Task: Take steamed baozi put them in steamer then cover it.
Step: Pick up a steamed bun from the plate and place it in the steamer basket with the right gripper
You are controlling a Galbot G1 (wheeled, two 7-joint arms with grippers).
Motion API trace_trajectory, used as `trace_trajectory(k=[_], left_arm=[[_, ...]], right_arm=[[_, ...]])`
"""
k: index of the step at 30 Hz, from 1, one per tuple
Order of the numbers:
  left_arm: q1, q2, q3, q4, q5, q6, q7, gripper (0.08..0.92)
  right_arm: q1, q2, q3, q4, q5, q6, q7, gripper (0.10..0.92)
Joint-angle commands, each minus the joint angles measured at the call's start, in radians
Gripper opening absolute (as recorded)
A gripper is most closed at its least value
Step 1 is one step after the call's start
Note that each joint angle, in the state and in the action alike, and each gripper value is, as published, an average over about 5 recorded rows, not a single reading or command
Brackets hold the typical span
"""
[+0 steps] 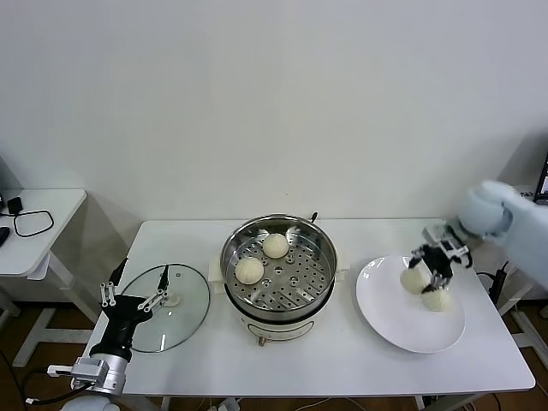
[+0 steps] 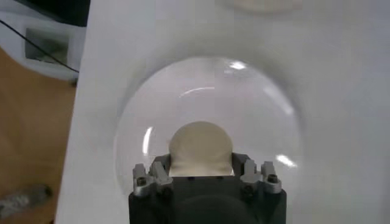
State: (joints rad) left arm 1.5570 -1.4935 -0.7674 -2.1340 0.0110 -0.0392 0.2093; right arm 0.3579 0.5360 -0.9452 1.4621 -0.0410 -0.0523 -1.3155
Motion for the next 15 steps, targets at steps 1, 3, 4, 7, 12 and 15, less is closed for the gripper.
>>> trace_trajectory(k=[1, 3, 4, 7, 12, 15], left_arm=[[0.0, 0.004, -0.006, -0.002, 0.0, 0.004, 0.001, 0.823], [0.0, 0.004, -0.008, 0.0, -0.001, 0.004, 0.002, 0.823], [0.0, 0.005, -0.009, 0.002, -0.001, 0.004, 0.002, 0.823], [-0.002, 0.006, -0.013, 0.008, -0.001, 0.003, 0.004, 0.823], [-0.005, 0.007, -0.017, 0.018, -0.001, 0.002, 0.007, 0.823], [-0.006, 0.01, -0.021, 0.025, -0.001, 0.0, 0.009, 0.823]], right_arm=[[0.422, 0.173, -0.203, 0.112, 0.024, 0.24, -0.012, 0.67], [0.446, 0.237, -0.223, 0.113, 0.024, 0.303, -0.007, 0.67], [0.457, 0.274, -0.236, 0.113, 0.02, 0.336, 0.0, 0.67], [0.466, 0.368, -0.264, 0.108, -0.013, 0.402, 0.025, 0.67], [0.438, 0.491, -0.296, 0.099, -0.051, 0.45, 0.075, 0.67], [0.403, 0.545, -0.307, 0.094, -0.076, 0.476, 0.108, 0.67]])
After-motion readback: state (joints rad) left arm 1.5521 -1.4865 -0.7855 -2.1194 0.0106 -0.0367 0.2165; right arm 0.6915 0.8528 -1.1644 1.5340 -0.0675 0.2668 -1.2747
